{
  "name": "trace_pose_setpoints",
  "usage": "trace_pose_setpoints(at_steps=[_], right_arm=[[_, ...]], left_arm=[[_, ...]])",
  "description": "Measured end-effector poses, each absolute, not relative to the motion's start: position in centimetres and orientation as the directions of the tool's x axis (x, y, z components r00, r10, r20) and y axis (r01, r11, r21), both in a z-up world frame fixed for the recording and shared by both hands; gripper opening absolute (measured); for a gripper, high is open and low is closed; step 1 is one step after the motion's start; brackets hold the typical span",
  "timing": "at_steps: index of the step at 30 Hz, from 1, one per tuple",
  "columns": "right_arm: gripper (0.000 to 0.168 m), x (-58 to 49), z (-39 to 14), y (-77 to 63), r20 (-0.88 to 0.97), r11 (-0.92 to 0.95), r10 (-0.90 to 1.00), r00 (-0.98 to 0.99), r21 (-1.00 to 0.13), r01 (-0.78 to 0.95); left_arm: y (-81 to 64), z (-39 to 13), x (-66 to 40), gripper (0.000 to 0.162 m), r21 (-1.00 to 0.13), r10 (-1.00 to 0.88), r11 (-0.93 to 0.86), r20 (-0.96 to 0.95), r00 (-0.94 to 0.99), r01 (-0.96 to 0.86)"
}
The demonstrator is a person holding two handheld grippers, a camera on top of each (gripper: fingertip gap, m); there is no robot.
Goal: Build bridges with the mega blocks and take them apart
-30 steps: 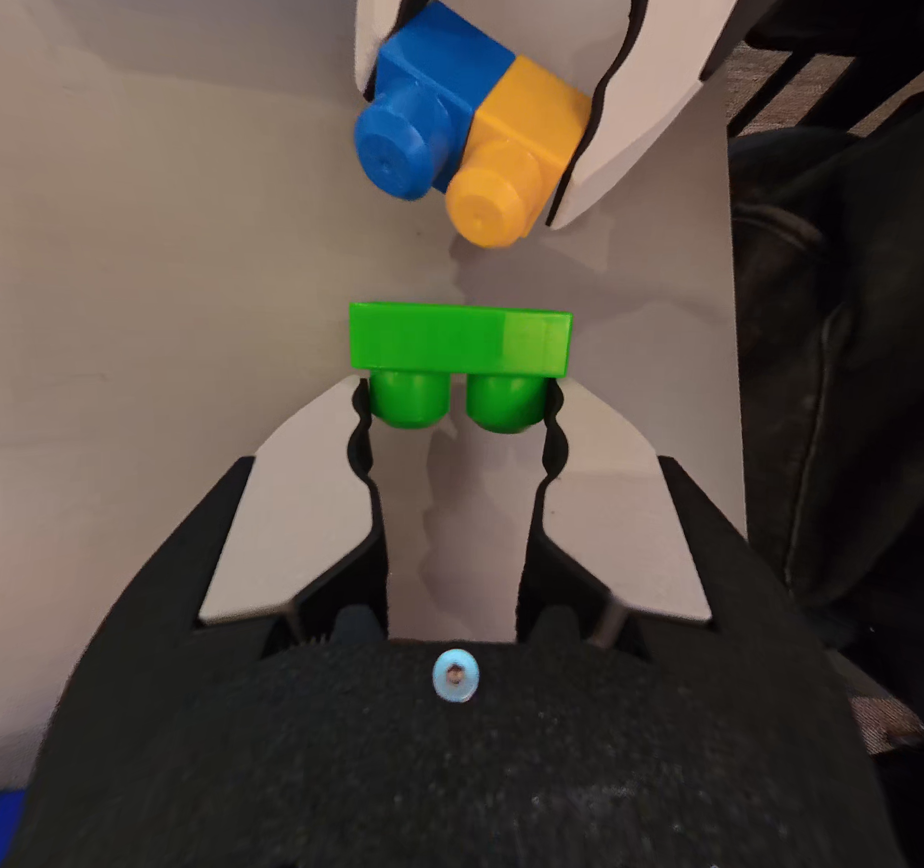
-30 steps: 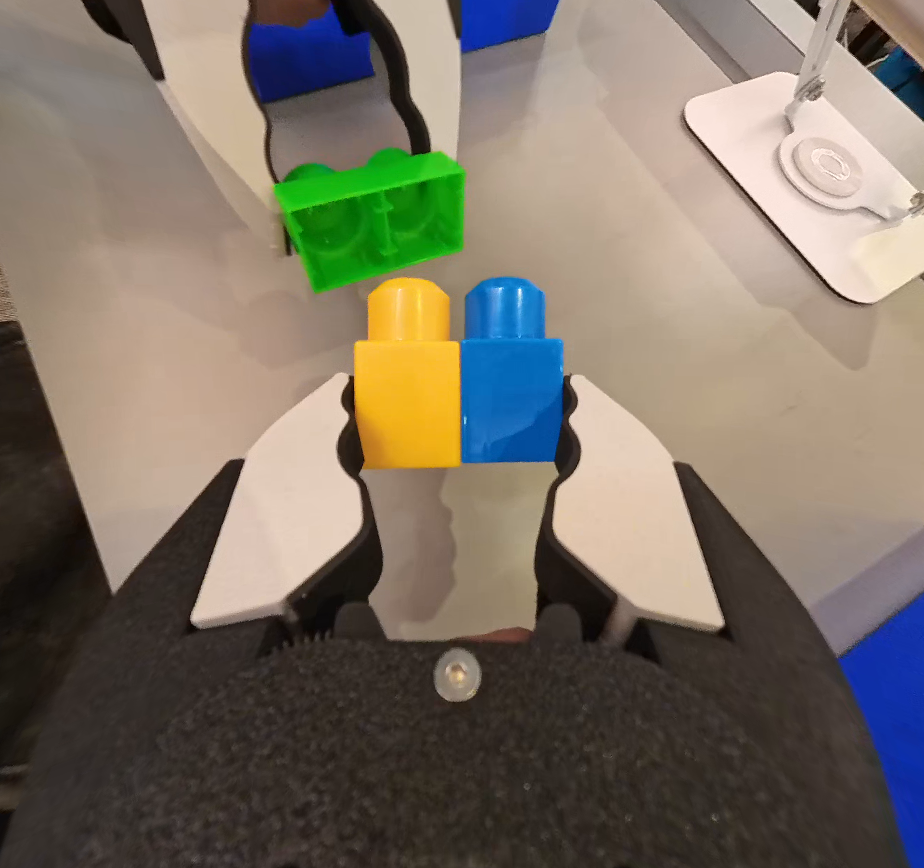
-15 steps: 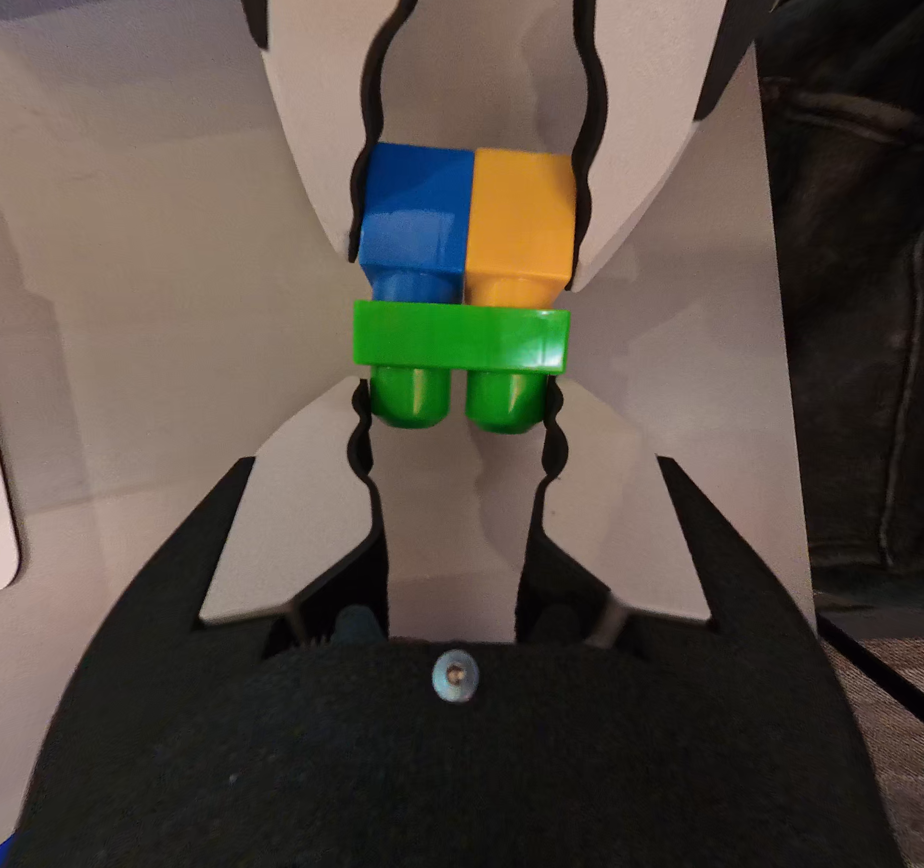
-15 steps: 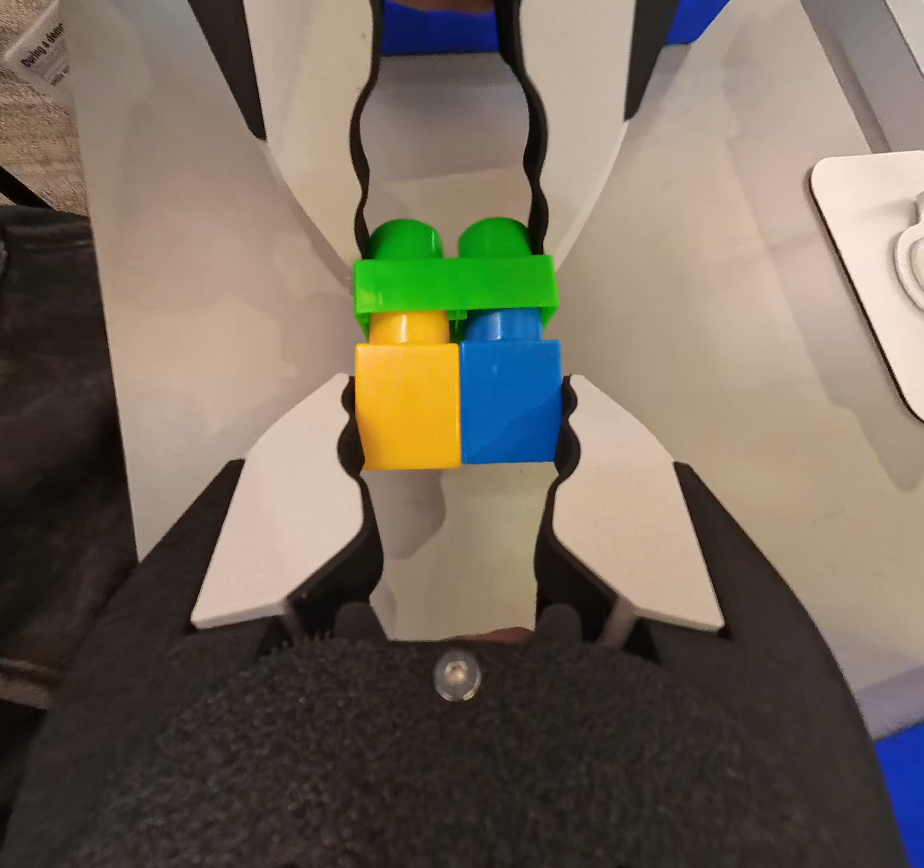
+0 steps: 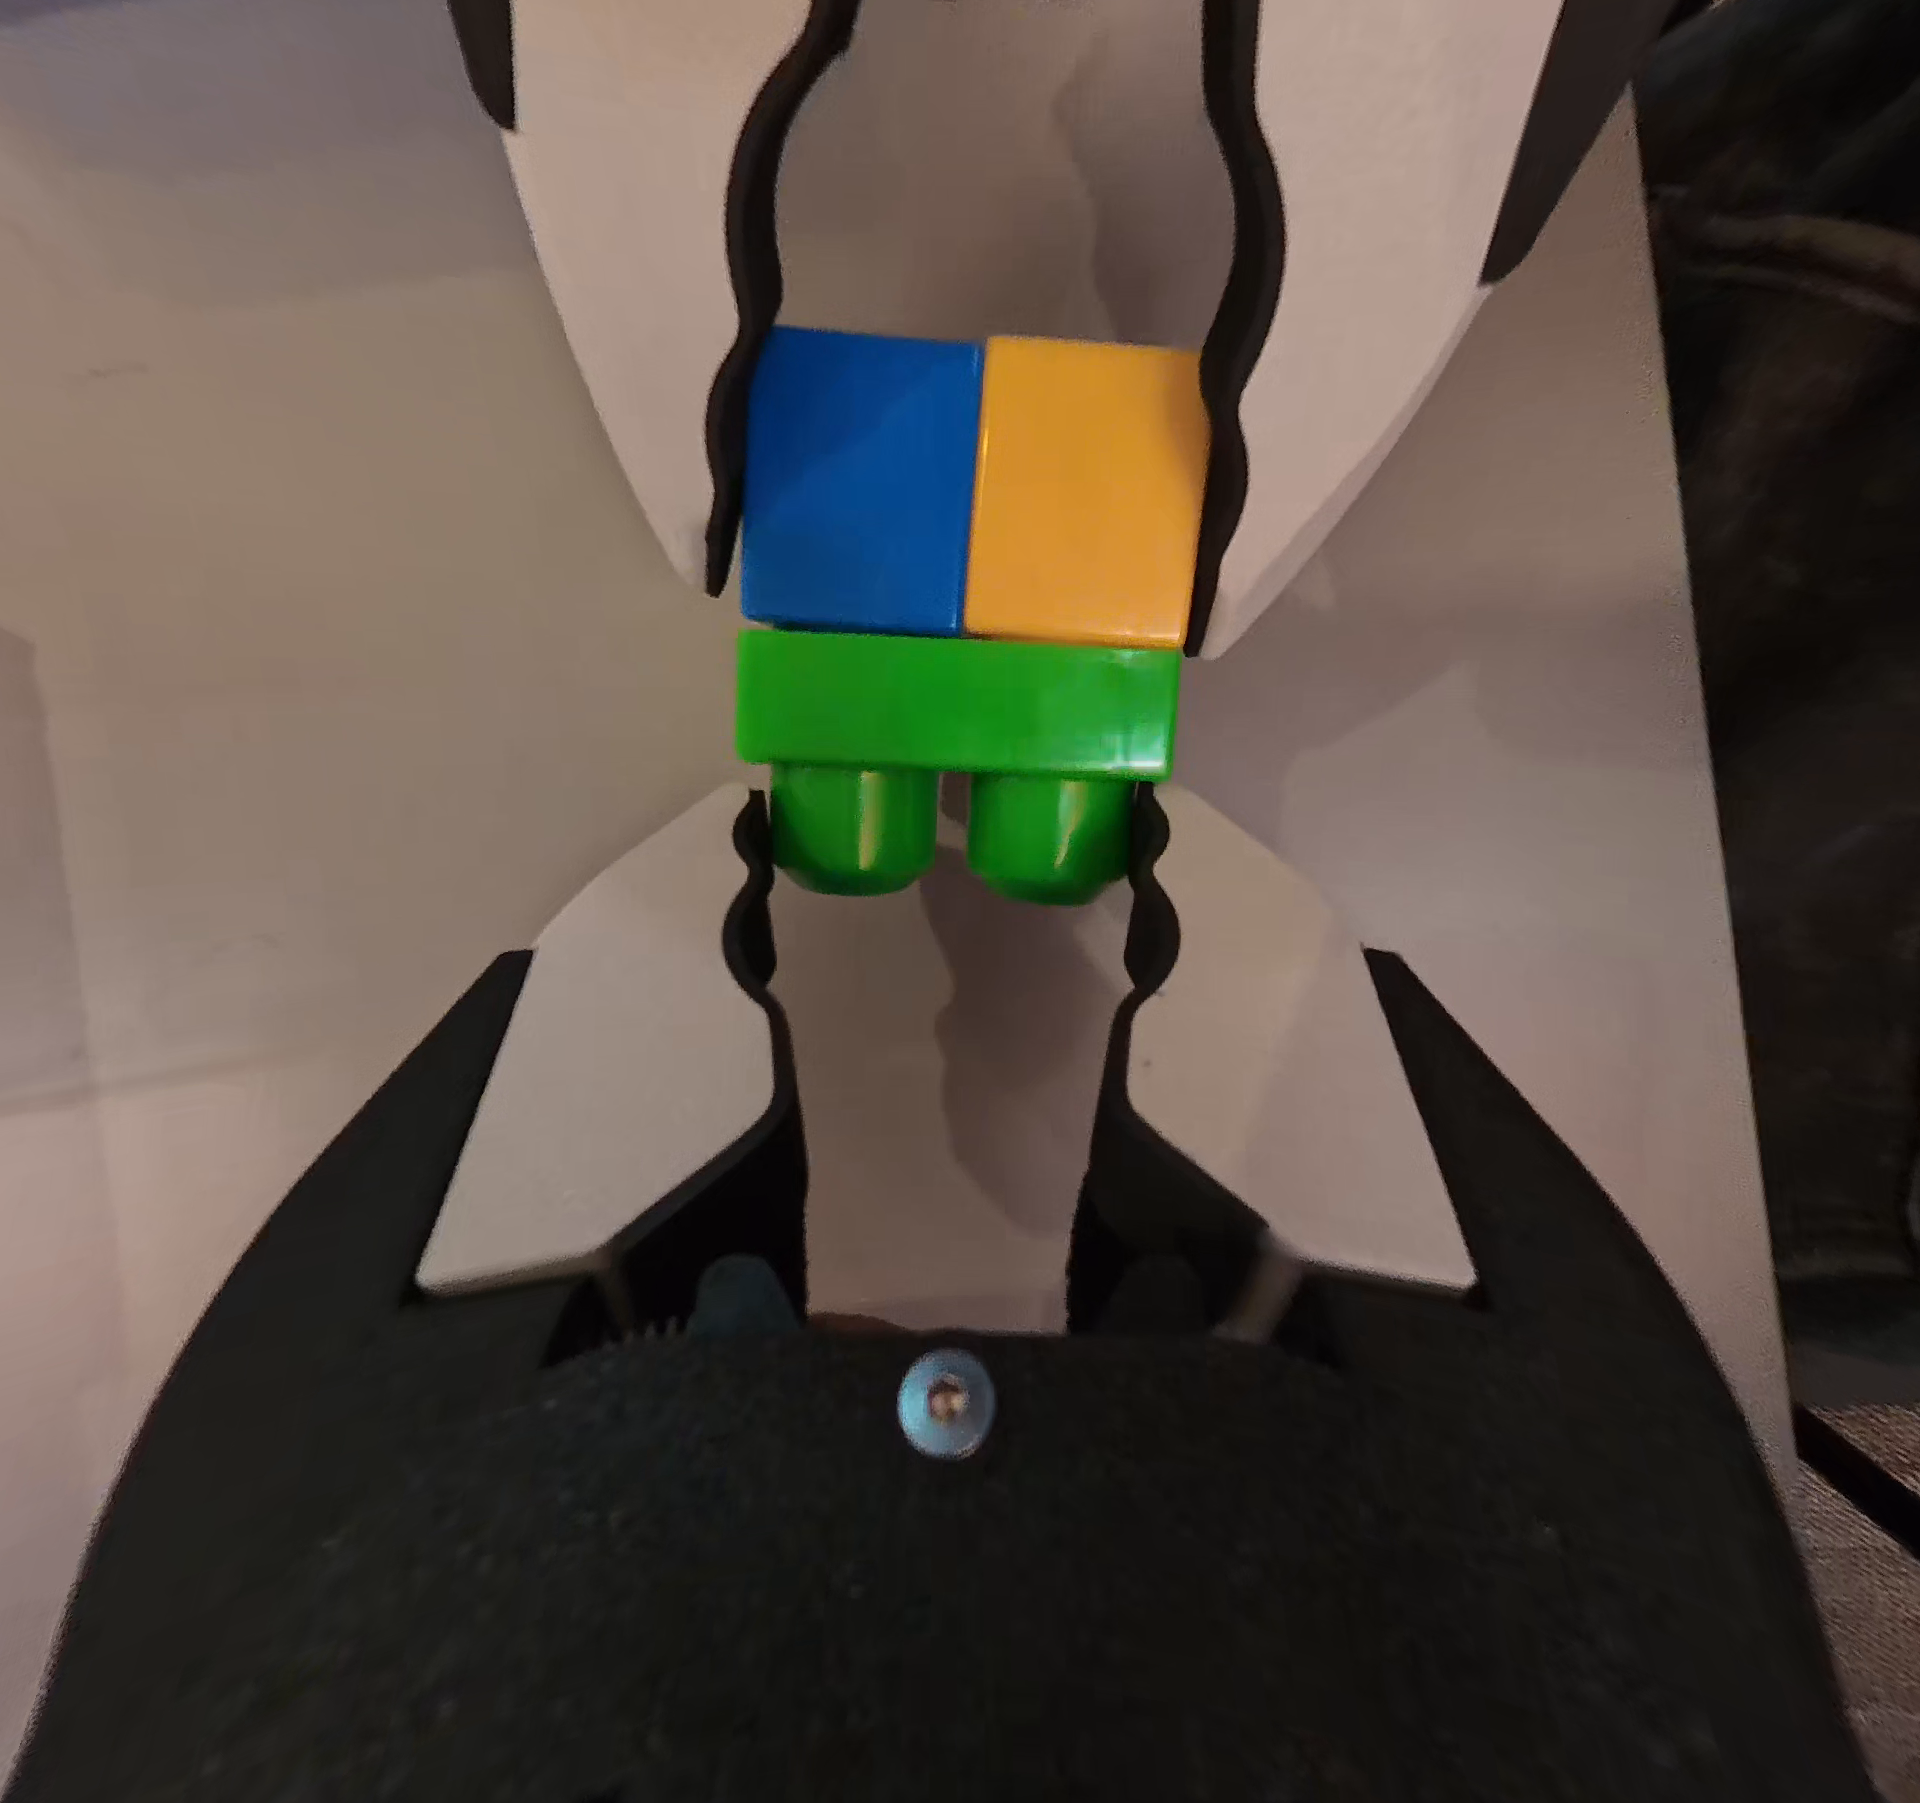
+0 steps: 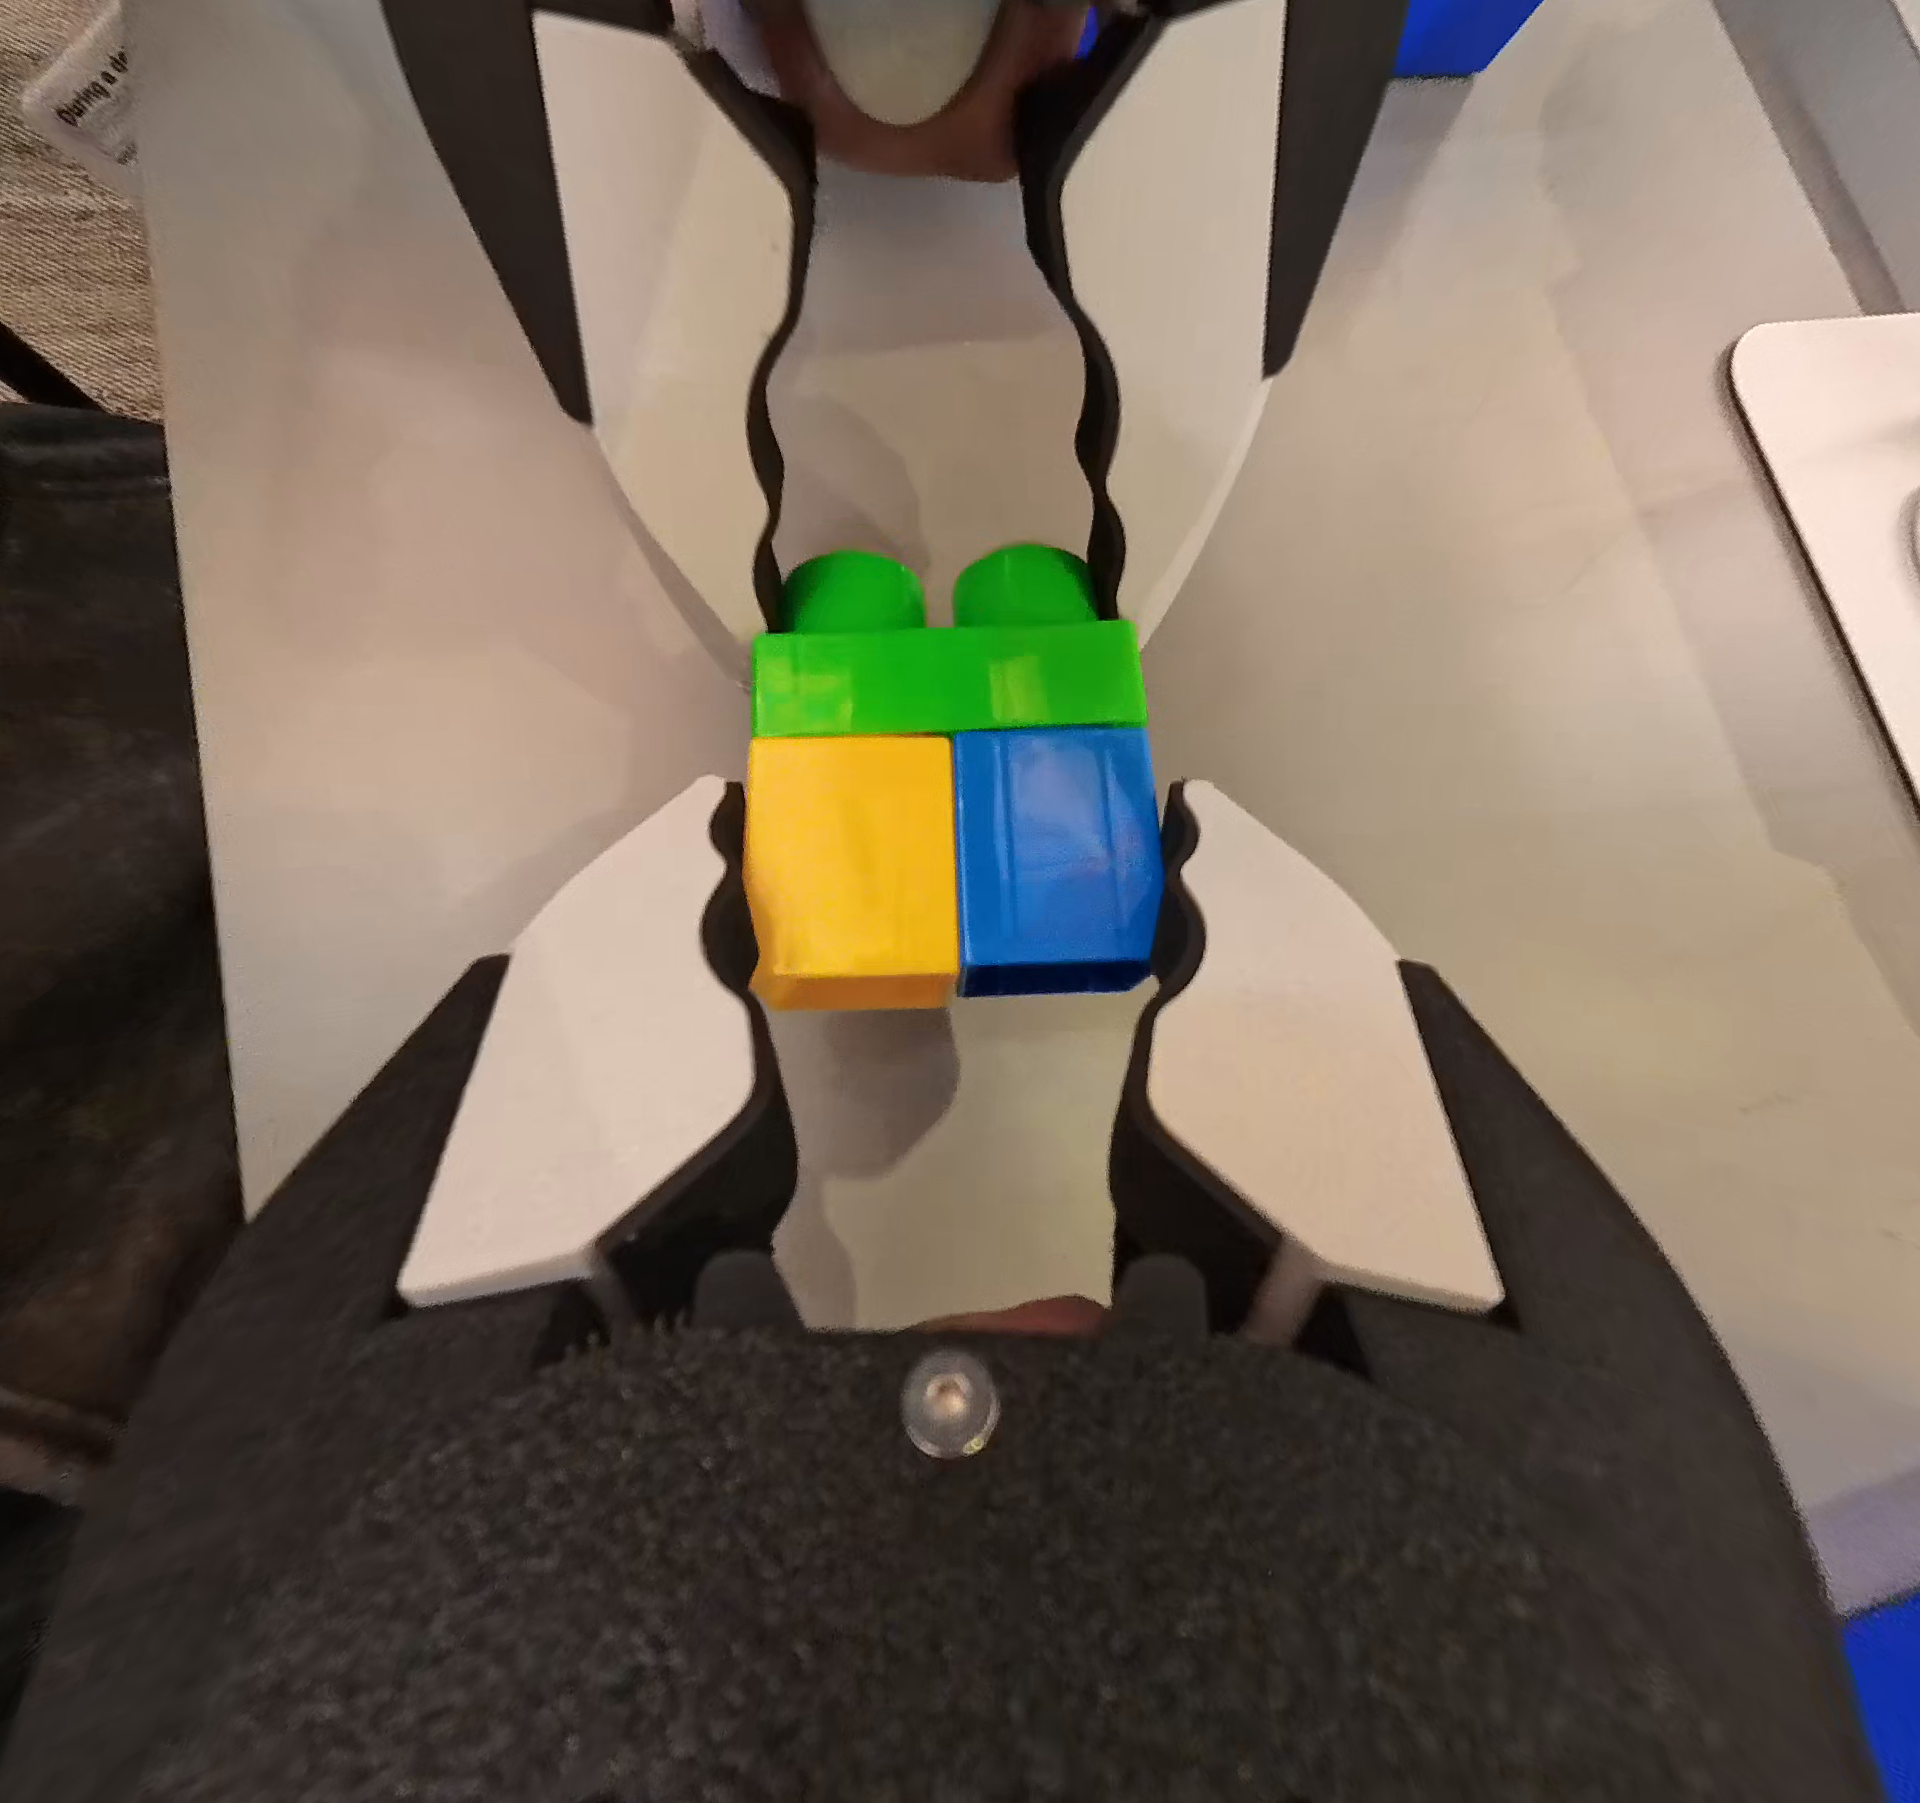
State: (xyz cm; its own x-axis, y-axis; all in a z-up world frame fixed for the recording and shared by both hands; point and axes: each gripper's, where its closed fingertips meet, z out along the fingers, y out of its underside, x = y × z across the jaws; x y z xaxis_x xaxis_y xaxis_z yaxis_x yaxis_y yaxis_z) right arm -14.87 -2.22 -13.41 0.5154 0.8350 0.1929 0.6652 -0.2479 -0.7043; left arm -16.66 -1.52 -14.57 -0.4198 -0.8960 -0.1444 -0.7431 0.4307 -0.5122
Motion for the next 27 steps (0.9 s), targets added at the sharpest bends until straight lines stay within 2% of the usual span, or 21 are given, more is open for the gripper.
trace_pose_setpoints(at_steps=[9,13,16,18,21,24,27], right_arm=[[0.075,-14.9,-13.9,-2.2,0.147,-0.246,0.848,0.509,-0.742,0.624],[0.075,-14.6,-12.3,-2.5,0.128,-0.178,0.861,0.492,-0.83,0.528],[0.075,-14.6,-11.5,-2.8,0.196,-0.094,0.858,0.475,-0.849,0.52],[0.075,-14.6,-11.2,-2.8,0.259,-0.05,0.841,0.474,-0.836,0.546],[0.075,-14.3,-10.4,-2.8,0.316,-0.008,0.812,0.49,-0.834,0.552],[0.075,-14.0,-9.2,-3.2,0.354,0.035,0.788,0.503,-0.842,0.538],[0.075,-14.1,-8.3,-3.6,0.44,0.101,0.751,0.493,-0.814,0.572]], left_arm=[[-1.7,-15.6,-16.4,0.065,-0.543,-0.905,0.4,-0.109,-0.411,-0.738],[-2.1,-13.5,-16.0,0.065,-0.65,-0.922,0.33,-0.067,-0.381,-0.684],[-2.6,-11.6,-16.0,0.064,-0.726,-0.933,0.208,0.053,-0.355,-0.656],[-2.6,-11.1,-16.2,0.065,-0.733,-0.932,0.132,0.136,-0.335,-0.667],[-2.1,-10.7,-16.5,0.076,-0.745,-0.932,0.021,0.227,-0.283,-0.667],[-2.8,-9.3,-16.4,0.076,-0.764,-0.885,-0.169,0.395,-0.245,-0.623],[-4.0,-8.2,-15.9,0.077,-0.73,-0.802,-0.341,0.554,-0.223,-0.592]])
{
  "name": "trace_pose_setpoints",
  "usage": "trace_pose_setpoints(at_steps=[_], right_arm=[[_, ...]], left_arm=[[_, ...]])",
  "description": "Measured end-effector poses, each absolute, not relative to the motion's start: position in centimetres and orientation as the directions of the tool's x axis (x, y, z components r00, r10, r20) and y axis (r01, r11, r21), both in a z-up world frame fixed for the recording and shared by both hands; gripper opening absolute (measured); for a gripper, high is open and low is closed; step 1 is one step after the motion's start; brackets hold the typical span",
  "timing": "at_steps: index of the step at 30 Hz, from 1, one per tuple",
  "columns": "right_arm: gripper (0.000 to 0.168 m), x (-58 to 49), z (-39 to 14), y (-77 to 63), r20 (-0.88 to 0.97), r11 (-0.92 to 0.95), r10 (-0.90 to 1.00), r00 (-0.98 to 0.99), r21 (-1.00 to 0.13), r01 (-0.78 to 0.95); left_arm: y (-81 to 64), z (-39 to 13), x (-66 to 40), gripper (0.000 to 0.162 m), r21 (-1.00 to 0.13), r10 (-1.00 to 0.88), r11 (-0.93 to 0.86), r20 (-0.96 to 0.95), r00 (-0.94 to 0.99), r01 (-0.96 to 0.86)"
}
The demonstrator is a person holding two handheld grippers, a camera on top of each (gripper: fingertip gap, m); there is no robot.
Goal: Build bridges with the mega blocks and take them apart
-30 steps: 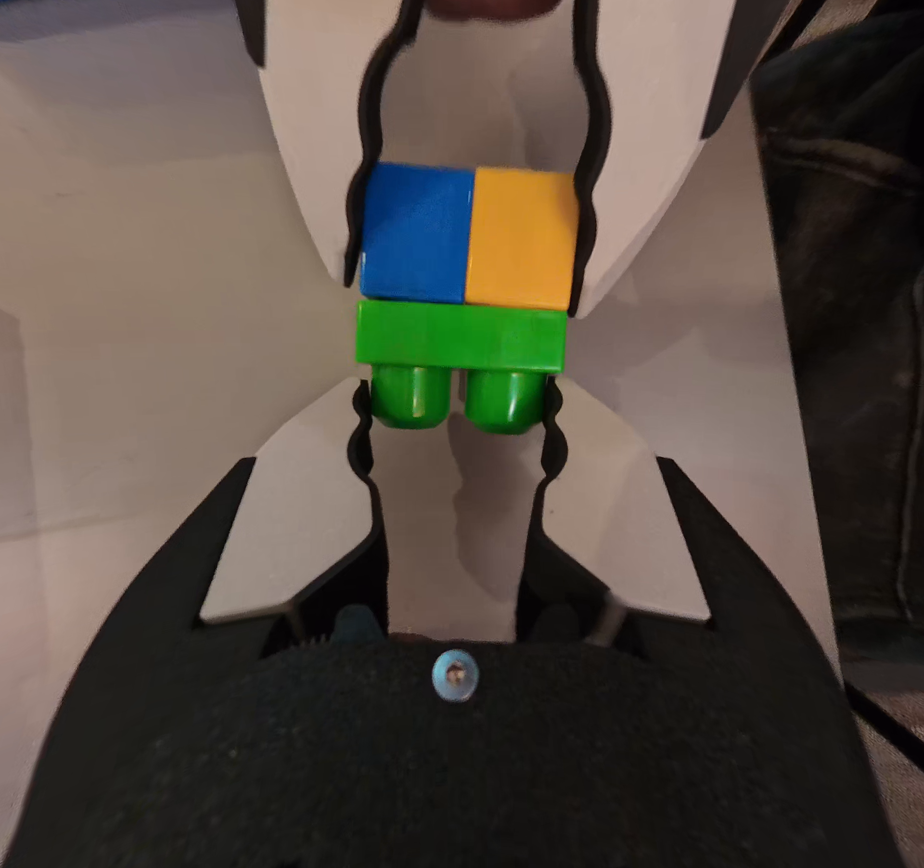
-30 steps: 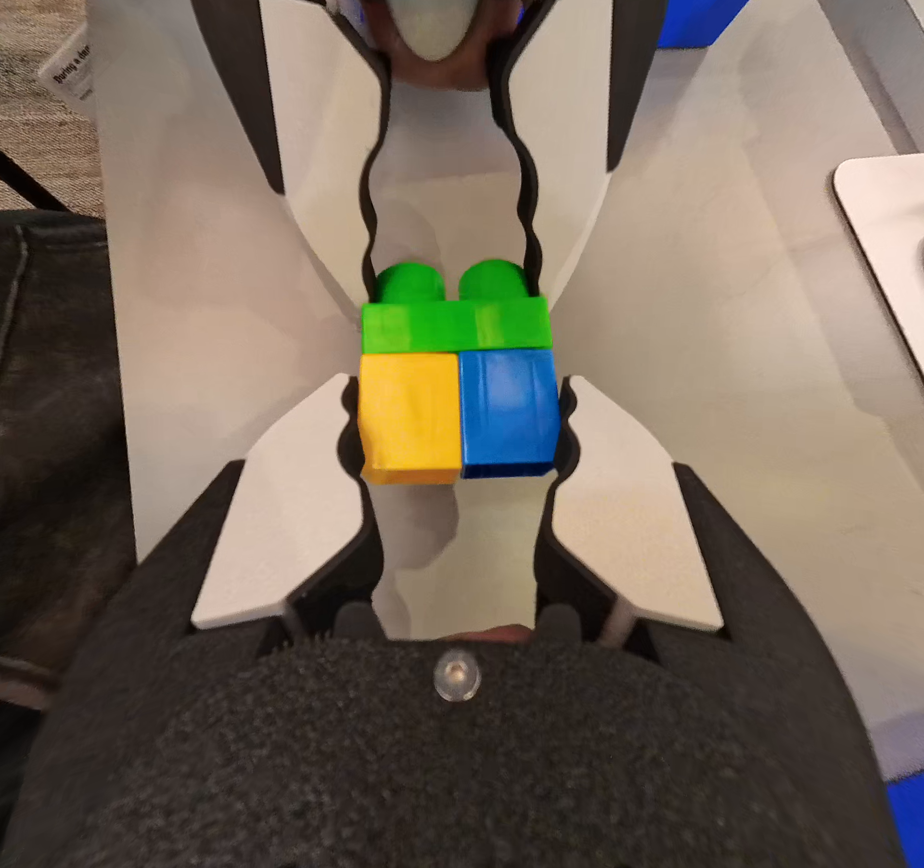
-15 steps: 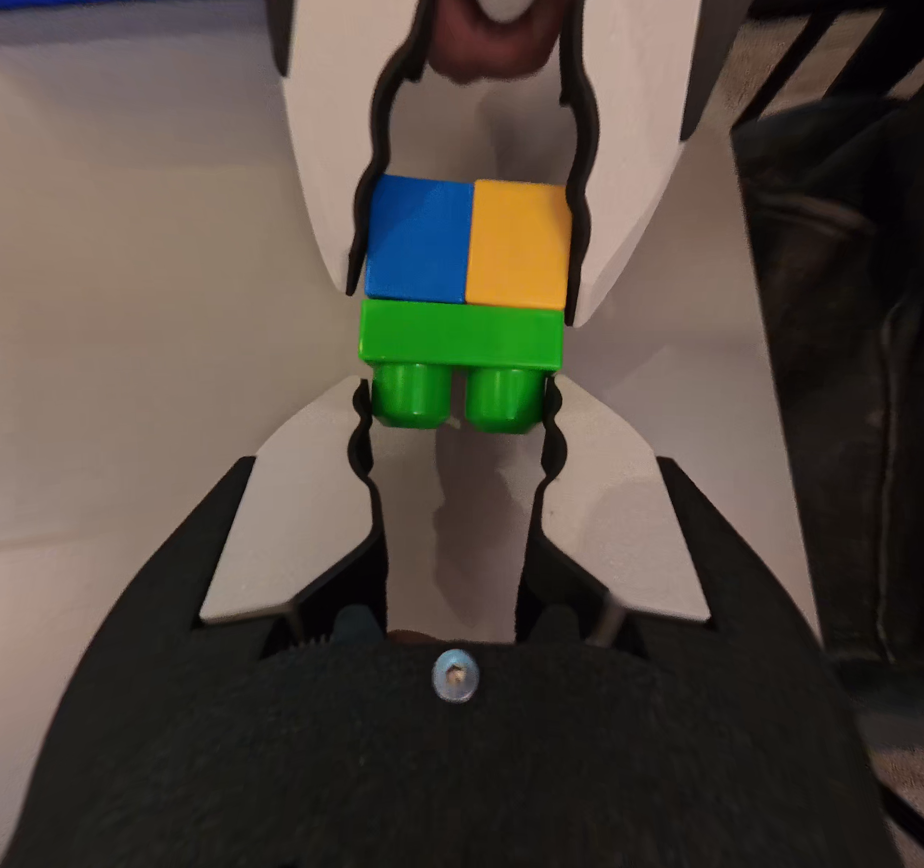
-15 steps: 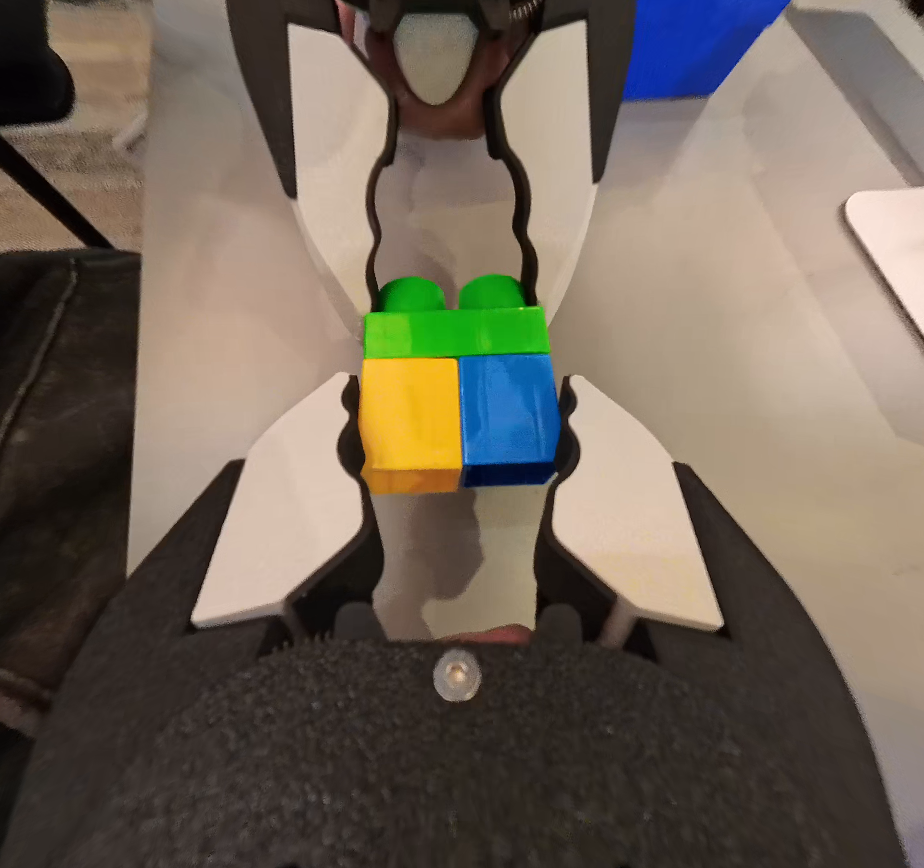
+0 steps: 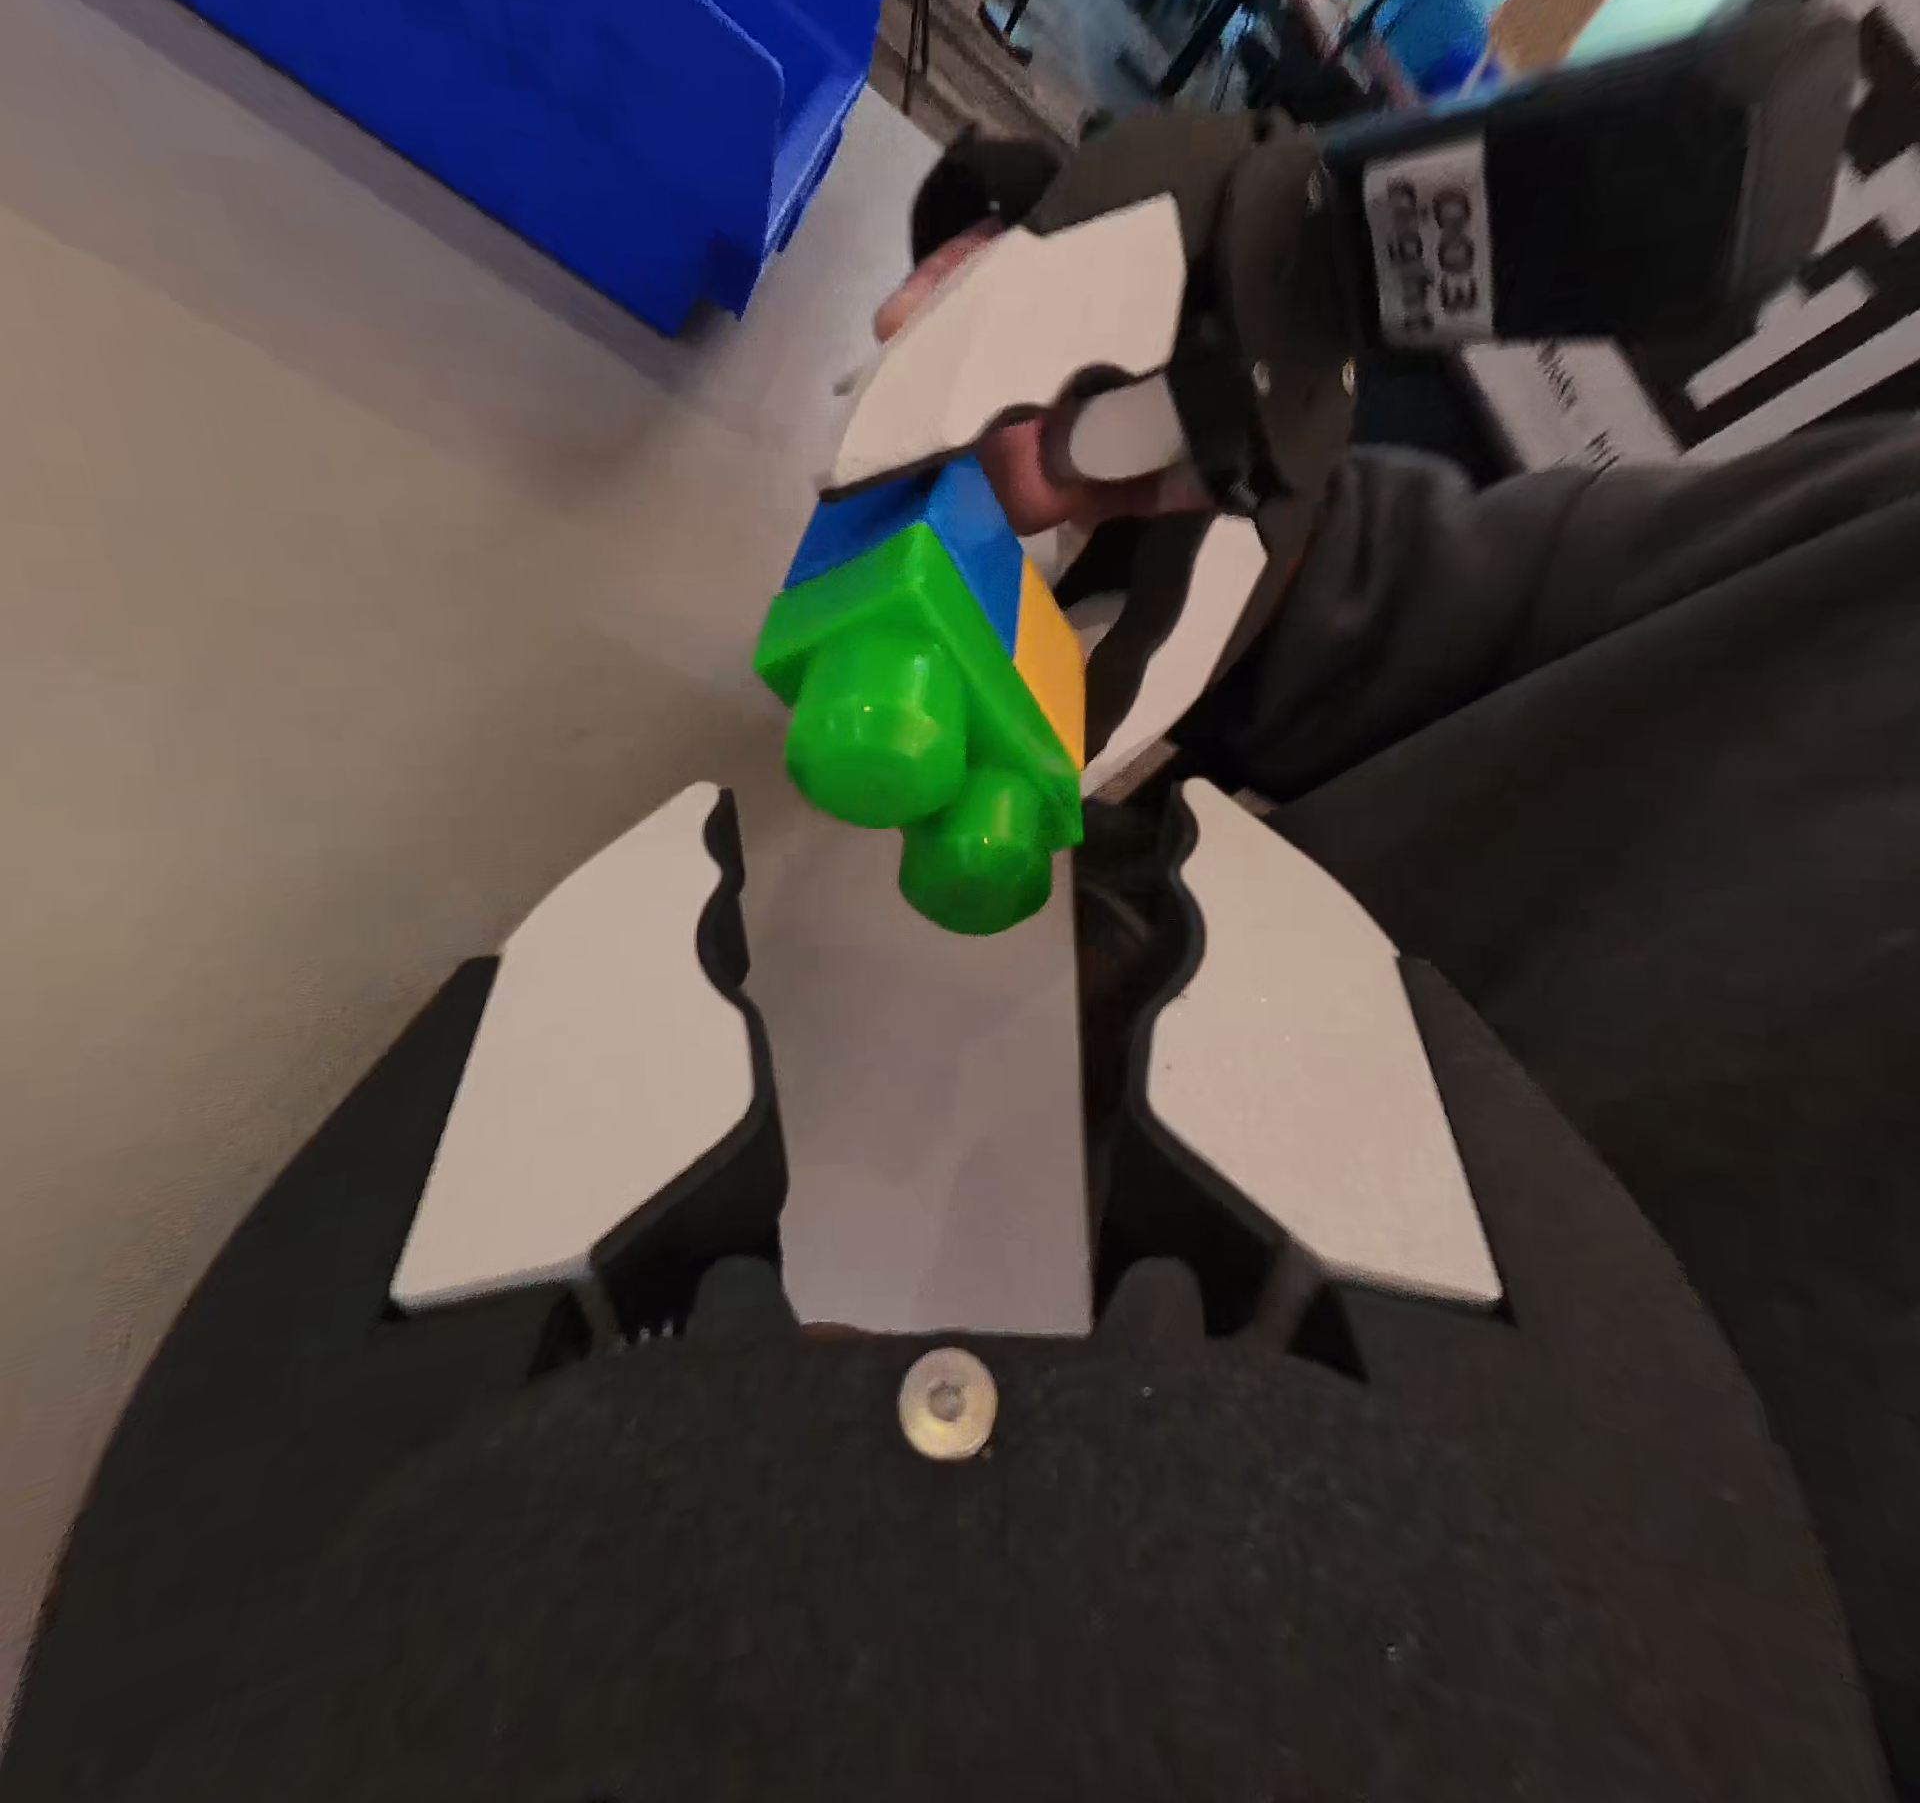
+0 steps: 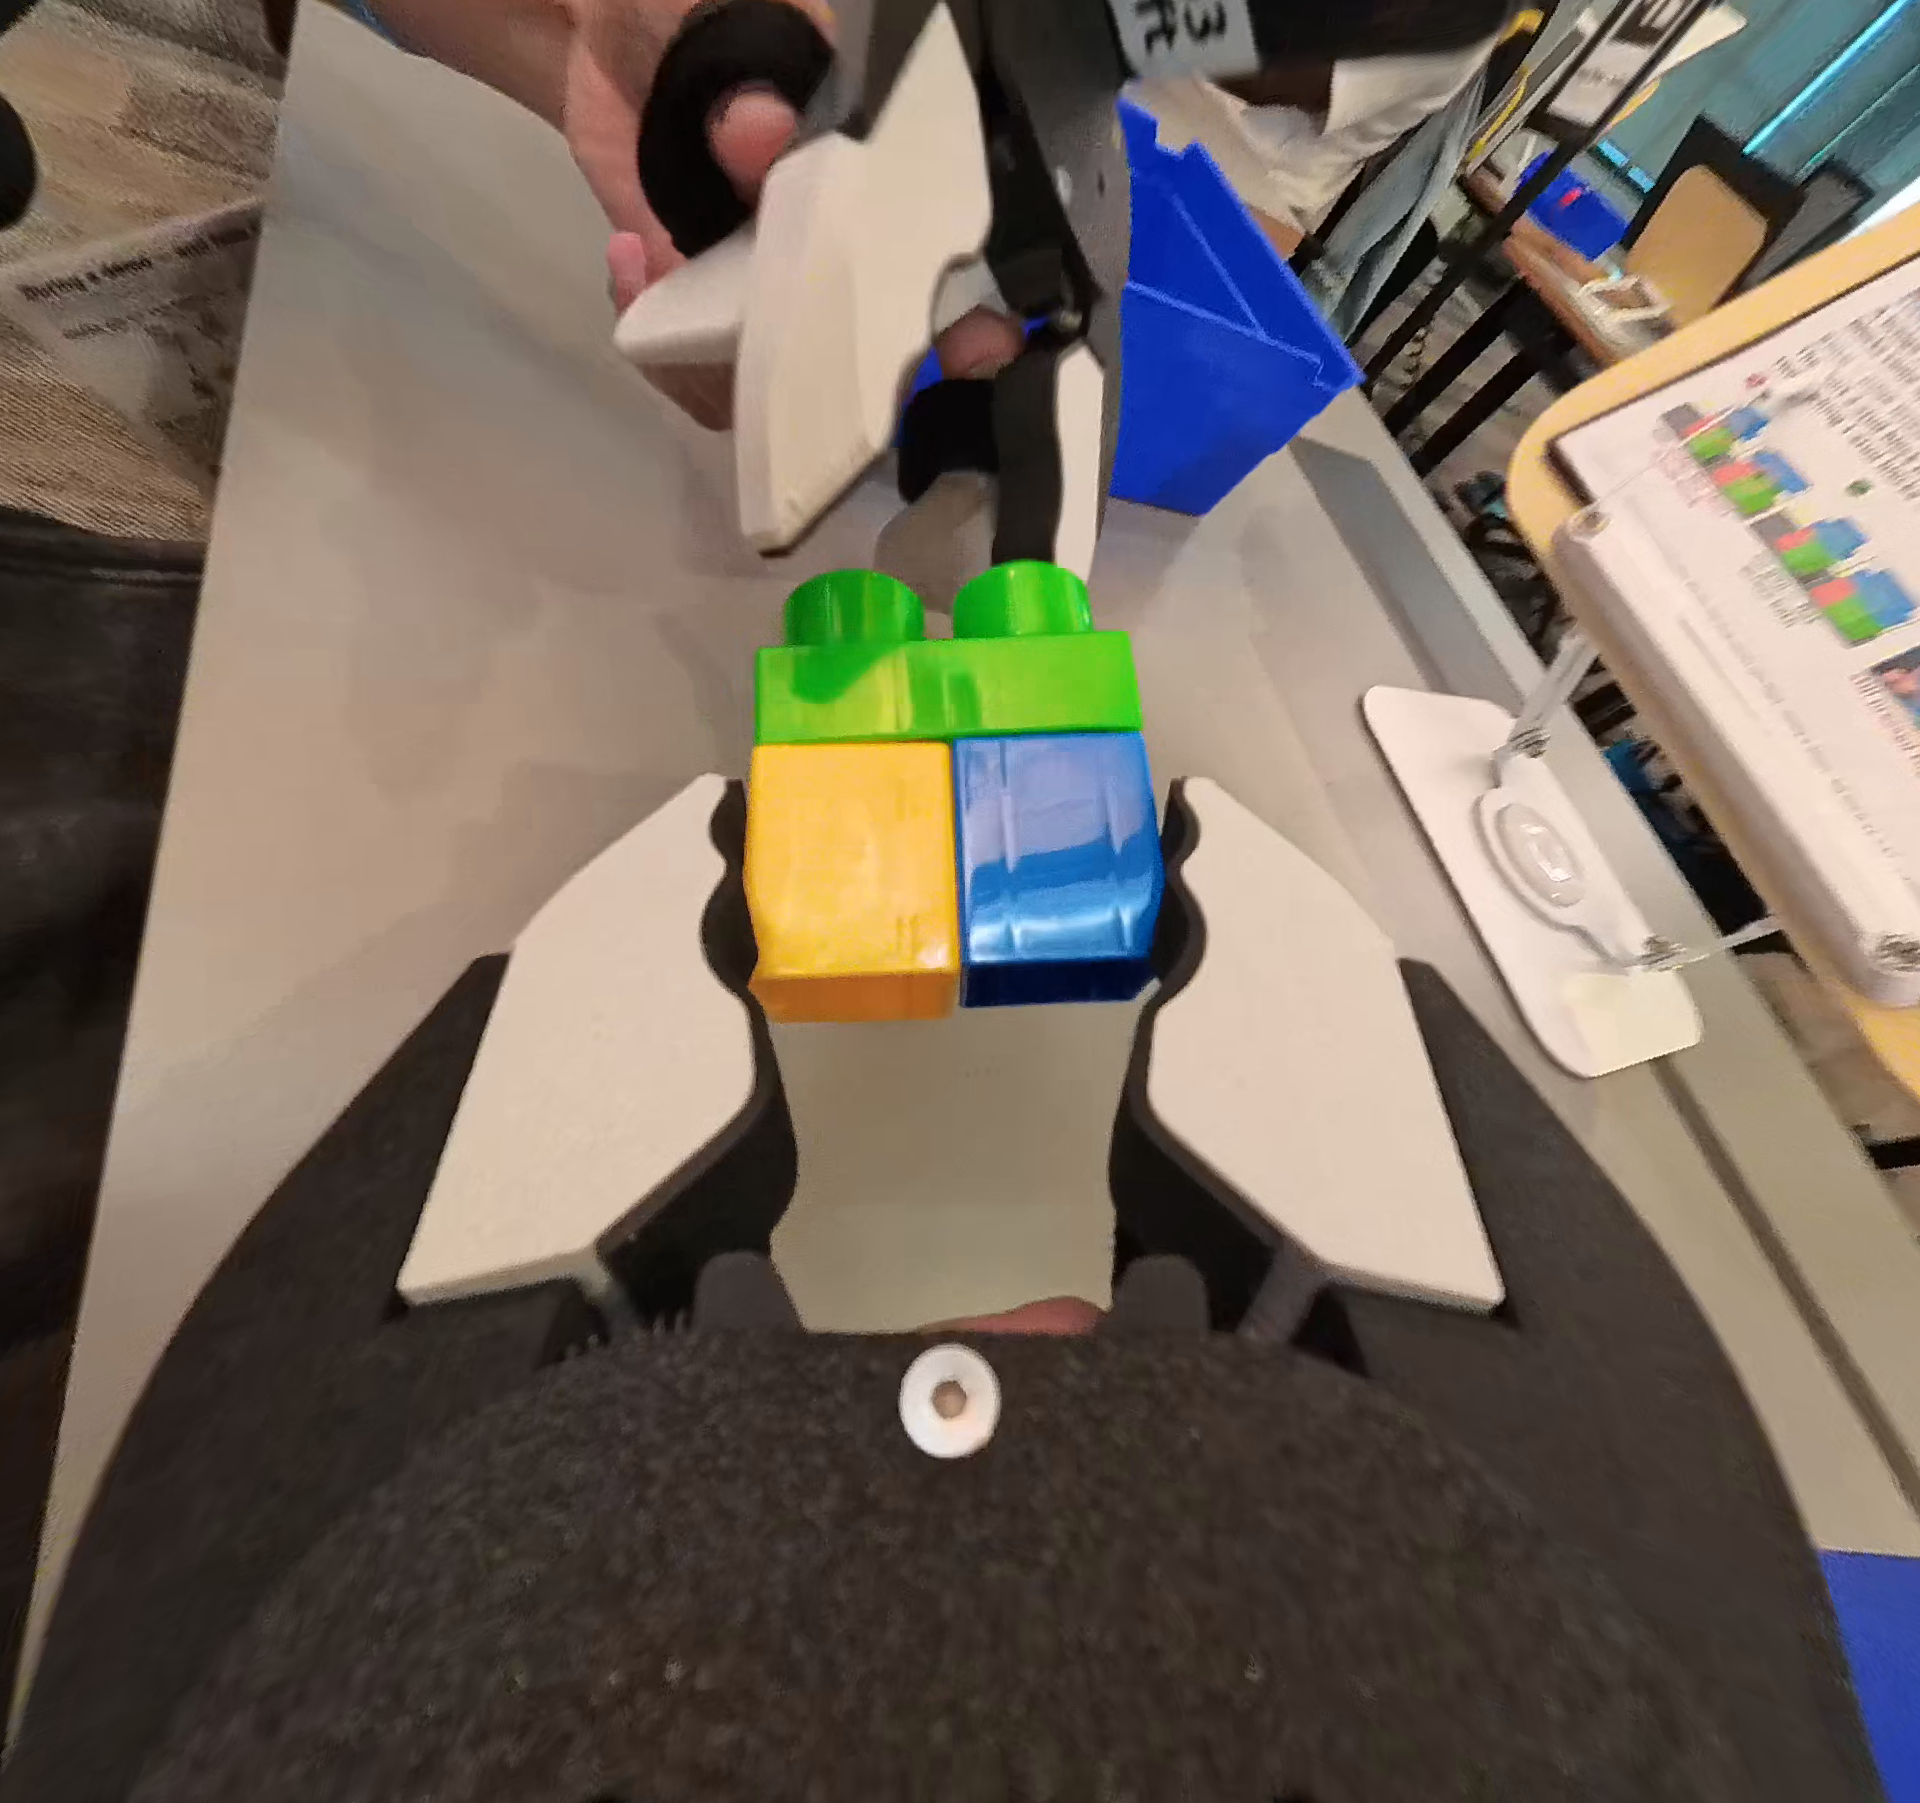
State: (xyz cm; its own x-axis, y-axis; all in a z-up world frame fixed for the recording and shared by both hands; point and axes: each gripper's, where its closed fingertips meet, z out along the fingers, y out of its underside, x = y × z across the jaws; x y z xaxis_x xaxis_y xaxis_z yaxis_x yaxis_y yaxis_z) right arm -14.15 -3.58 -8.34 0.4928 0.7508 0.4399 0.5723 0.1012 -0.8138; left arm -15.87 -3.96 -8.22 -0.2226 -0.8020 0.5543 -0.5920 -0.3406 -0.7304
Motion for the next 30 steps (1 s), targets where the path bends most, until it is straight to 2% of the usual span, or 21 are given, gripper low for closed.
trace_pose_setpoints(at_steps=[2,5,11,20,30], right_arm=[[0.075,-14.5,-8.1,-3.9,0.49,0.138,0.729,0.478,-0.789,0.598],[0.075,-14.9,-8.0,-4.1,0.524,0.162,0.717,0.46,-0.766,0.622],[0.075,-14.9,-7.7,-4.1,0.551,0.188,0.693,0.464,-0.76,0.622],[0.075,-15.0,-8.0,-3.8,0.574,0.19,0.675,0.464,-0.743,0.642],[0.075,-15.8,-8.4,-4.2,0.543,0.191,0.716,0.439,-0.757,0.624]], left_arm=[[-4.4,-8.1,-15.5,0.077,-0.691,-0.753,-0.424,0.628,-0.196,-0.586],[-5.1,-7.5,-15.1,0.066,-0.651,-0.675,-0.51,0.708,-0.208,-0.563],[-4.8,-7.4,-15.0,0.037,-0.651,-0.658,-0.572,0.727,-0.194,-0.499],[-4.3,-7.6,-14.9,0.035,-0.649,-0.644,-0.635,0.744,-0.177,-0.419],[-4.7,-8.3,-15.5,0.035,-0.629,-0.604,-0.623,0.765,-0.225,-0.466]])
